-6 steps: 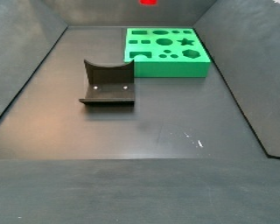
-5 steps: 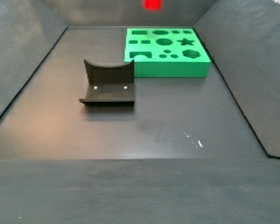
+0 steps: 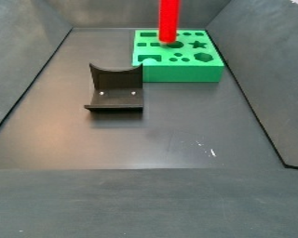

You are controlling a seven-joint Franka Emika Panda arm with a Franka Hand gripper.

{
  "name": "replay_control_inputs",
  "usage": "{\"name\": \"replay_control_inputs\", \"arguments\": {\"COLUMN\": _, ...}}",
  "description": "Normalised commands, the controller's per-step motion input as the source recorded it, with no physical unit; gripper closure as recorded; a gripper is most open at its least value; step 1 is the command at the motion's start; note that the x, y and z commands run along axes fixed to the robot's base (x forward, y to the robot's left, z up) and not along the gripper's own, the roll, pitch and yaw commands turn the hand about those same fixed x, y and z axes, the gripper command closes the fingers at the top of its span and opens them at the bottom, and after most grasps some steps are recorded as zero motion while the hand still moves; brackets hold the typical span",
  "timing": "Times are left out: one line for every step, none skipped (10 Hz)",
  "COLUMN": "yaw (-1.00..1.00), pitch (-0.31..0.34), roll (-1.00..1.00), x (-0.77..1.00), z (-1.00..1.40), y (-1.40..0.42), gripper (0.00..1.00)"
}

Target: Insert the round object.

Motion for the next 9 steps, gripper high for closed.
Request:
{"name": "replay_control_inputs", "arguments": {"yaw": -0.03, "pitch": -0.111, "roll": -0.33, "x": -0.32, "z": -0.27, "y": 0.0, "gripper": 1.0}}
{"name": "replay_control_inputs", "arguments": {"yaw": 0.0, "pitch": -0.116, "roll": -0.29, "x": -0.34, "z": -0.18, "y": 0.0, "gripper": 1.0}}
{"name": "replay_control_inputs", "arguments": {"yaw": 0.0, "pitch": -0.124, "roll": -0.26, "x": -0.37, "z": -0.13, "y": 0.0, "gripper": 1.0}}
{"name": "replay_control_inputs", "arguments": {"yaw": 0.0, "pitch": -0.134, "roll": -0.26, "x": -0.35, "z": -0.09, "y": 0.0, "gripper": 1.0}}
{"name": "replay_control_inputs", "arguments": {"yaw": 0.0, "pitch": -0.147, "roll": -0.23, "x": -0.39, "z": -0.08, "y": 0.0, "gripper": 1.0}}
{"name": "replay_control_inputs", "arguments": {"yaw": 0.0, "pitch": -0.131, "roll": -0.2, "x": -0.34, "z": -0.13, "y": 0.0, "gripper": 1.0}}
{"name": "replay_control_inputs", "arguments": {"yaw": 0.02, "pitch": -0.1, "roll": -0.2, "x": -0.2, "z": -0.21, "y": 0.0, "gripper": 1.0}}
{"name": "replay_control_inputs", "arguments": {"yaw": 0.0, "pitch": 0.0, "roll": -0.11, "x": 0.02, "z": -0.35, "y": 0.0, "gripper": 1.0}}
{"name": "replay_control_inputs", "arguments": {"yaw": 0.0, "pitch": 0.0, "roll": -0.04, "x": 0.17, "z": -0.39, "y": 0.0, "gripper": 1.0}}
